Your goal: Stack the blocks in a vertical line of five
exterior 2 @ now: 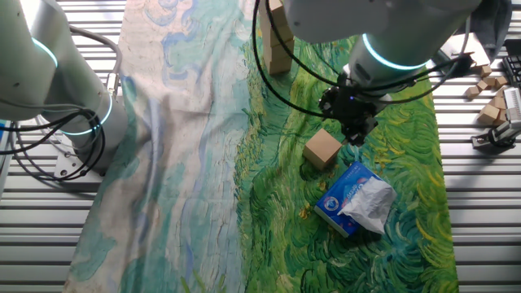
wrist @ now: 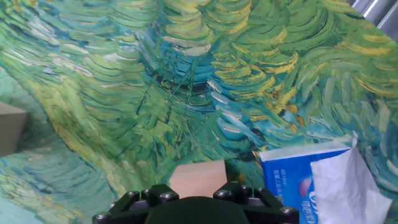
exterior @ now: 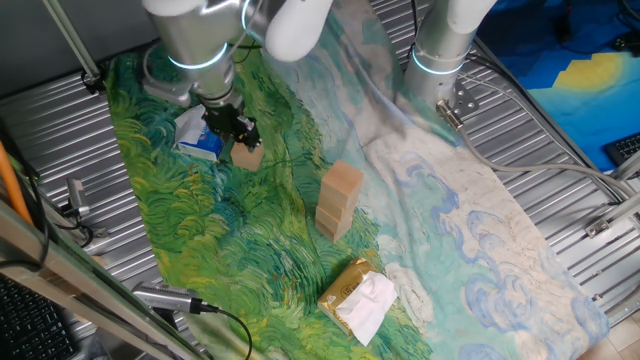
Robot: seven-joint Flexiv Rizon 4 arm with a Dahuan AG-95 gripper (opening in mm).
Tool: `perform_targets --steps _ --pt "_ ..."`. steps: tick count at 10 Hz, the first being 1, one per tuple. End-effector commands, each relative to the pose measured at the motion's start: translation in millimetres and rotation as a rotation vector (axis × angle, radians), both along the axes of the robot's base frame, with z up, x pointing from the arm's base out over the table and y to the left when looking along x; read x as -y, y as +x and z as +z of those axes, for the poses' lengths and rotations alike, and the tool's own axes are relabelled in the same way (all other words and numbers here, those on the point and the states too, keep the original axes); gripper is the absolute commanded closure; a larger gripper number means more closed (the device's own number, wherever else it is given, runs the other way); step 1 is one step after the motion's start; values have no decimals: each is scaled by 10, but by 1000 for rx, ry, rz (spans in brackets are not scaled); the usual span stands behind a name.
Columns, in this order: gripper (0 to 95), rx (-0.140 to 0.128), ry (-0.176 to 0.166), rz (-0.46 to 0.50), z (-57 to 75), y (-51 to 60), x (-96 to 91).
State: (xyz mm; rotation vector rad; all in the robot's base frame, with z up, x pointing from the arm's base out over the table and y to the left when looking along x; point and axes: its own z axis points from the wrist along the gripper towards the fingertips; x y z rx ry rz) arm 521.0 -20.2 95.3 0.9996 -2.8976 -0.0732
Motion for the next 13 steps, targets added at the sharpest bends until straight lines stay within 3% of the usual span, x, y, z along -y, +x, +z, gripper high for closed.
perform_targets --steps 1,5,8,9,11,12,13 --pt "380 -1 -4 9 -5 9 5" --pt "380 14 -2 25 -5 6 6" --pt "380 27 45 48 -5 6 6" --pt "380 47 33 30 -5 6 6" --pt "380 75 -45 0 -5 6 6" --pt "380 80 -45 -4 -5 6 6" --pt "190 86 -49 -4 -5 6 6"
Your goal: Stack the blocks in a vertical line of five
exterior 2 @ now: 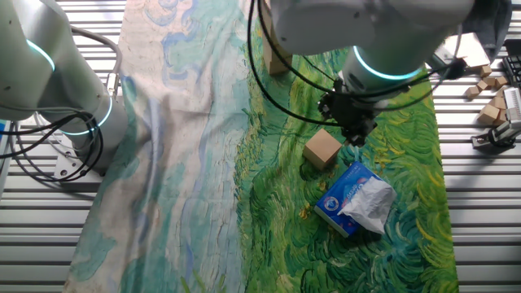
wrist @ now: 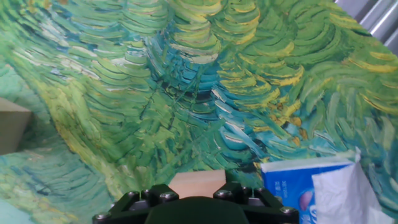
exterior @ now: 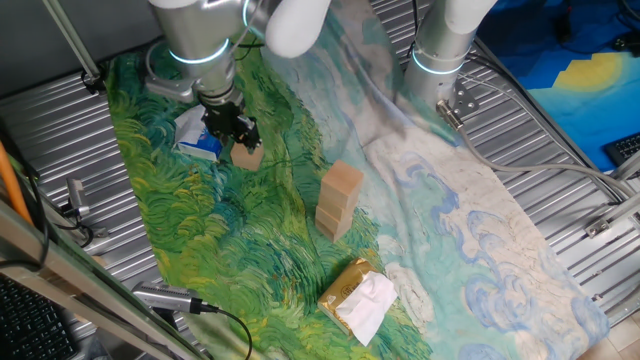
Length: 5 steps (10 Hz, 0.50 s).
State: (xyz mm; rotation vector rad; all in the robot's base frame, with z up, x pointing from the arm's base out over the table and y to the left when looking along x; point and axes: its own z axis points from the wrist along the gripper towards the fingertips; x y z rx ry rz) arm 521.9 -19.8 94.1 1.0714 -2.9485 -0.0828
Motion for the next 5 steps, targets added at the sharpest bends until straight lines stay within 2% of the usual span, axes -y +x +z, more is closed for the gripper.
perform_targets --steps 1,3,5 --pt "190 26 -86 -30 7 -2 10" --pt "190 33 -127 -25 7 -2 10" --pt "190 35 -123 -22 7 -2 10"
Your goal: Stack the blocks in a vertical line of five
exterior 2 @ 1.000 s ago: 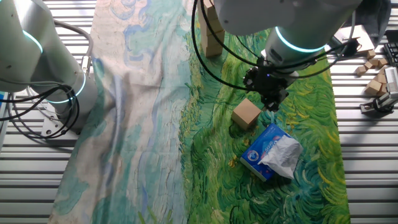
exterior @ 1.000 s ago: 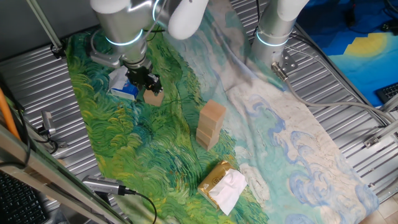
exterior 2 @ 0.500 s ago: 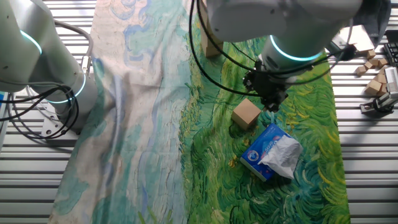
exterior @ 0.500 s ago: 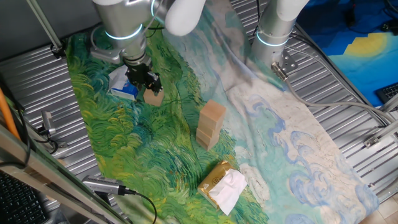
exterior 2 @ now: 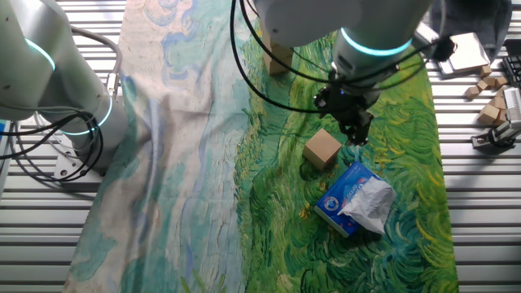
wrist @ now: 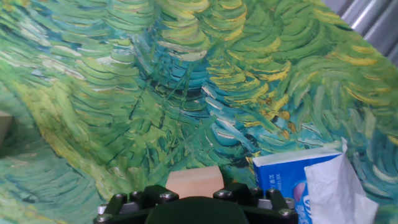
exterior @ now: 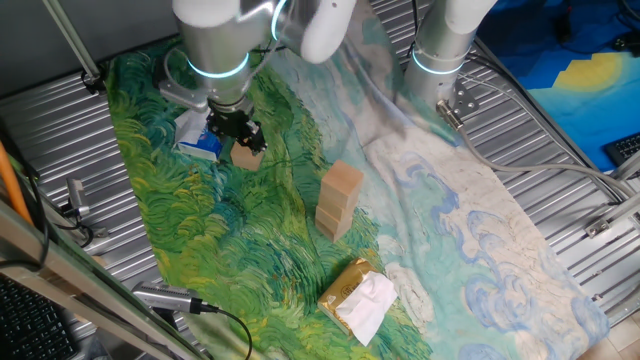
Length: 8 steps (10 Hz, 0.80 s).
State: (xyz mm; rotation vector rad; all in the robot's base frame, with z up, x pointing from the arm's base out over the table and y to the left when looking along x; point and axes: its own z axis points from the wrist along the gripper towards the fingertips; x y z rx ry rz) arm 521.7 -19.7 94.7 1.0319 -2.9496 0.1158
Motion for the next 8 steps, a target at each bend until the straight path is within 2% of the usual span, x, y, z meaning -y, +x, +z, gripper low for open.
perform_targets --steps 1,2,6,7,8 --pt "190 5 3 3 1 -1 11" --pt "380 6 3 12 1 -1 11" --pt "380 17 11 59 -147 18 82" --pt "190 17 10 63 -159 3 90" --pt "190 16 10 69 -166 0 94"
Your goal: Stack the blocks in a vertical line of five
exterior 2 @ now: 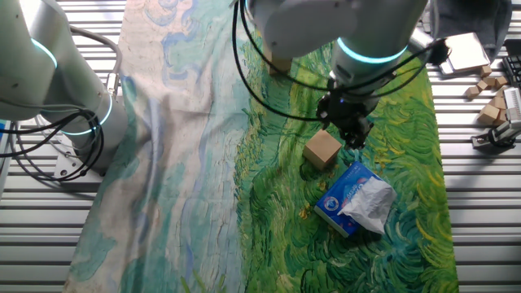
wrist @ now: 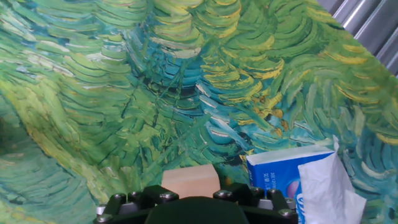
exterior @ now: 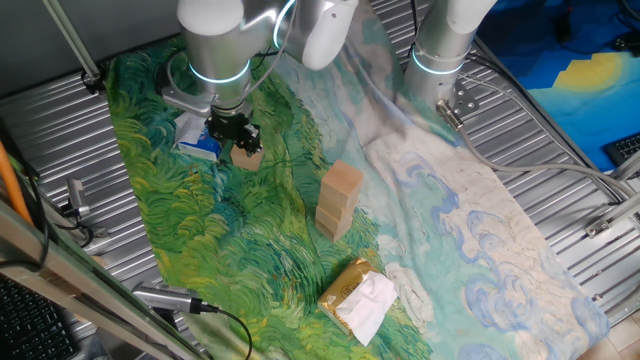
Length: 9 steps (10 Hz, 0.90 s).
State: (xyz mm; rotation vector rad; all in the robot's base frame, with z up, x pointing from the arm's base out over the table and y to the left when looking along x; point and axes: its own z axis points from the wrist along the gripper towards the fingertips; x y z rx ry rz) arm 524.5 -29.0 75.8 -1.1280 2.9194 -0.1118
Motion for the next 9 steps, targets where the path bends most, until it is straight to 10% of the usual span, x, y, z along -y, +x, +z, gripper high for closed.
perform_targets --steps 1,9 --pt "190 -3 7 11 15 -31 6" --pt "190 -9 7 48 -96 -175 72"
